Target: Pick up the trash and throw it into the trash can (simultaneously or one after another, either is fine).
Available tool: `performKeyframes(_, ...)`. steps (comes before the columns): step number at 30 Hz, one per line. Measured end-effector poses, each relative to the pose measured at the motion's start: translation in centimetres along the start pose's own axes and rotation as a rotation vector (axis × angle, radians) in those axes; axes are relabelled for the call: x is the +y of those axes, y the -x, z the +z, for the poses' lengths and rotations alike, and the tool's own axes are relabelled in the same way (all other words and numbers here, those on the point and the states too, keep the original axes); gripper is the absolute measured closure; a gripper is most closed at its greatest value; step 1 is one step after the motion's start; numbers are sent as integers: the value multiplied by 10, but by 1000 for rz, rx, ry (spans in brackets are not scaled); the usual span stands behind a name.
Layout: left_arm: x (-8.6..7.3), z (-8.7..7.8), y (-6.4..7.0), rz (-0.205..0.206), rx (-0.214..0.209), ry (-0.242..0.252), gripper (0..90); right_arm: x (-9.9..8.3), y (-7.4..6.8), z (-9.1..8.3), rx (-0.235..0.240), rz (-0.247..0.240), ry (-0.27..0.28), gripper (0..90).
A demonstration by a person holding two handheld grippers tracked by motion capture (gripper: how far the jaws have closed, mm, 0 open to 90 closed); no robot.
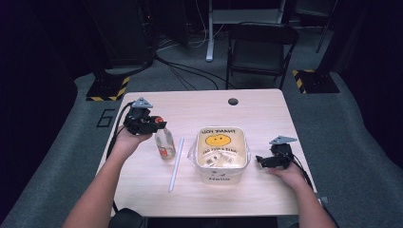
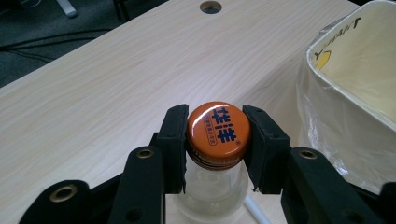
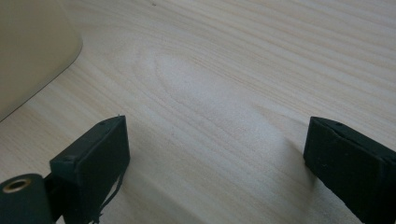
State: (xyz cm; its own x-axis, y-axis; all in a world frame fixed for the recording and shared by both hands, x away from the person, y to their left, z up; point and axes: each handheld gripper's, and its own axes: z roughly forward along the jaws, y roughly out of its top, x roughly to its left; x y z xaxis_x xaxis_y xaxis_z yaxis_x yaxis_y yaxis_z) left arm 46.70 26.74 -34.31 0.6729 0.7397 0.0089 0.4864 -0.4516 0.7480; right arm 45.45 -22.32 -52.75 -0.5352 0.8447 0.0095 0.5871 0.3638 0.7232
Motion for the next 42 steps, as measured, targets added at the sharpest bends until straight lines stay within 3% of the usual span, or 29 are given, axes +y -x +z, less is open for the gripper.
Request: performKeyframes(42, 44, -49, 27, 81, -39, 13, 624, 0, 0, 0, 1, -1, 0, 62)
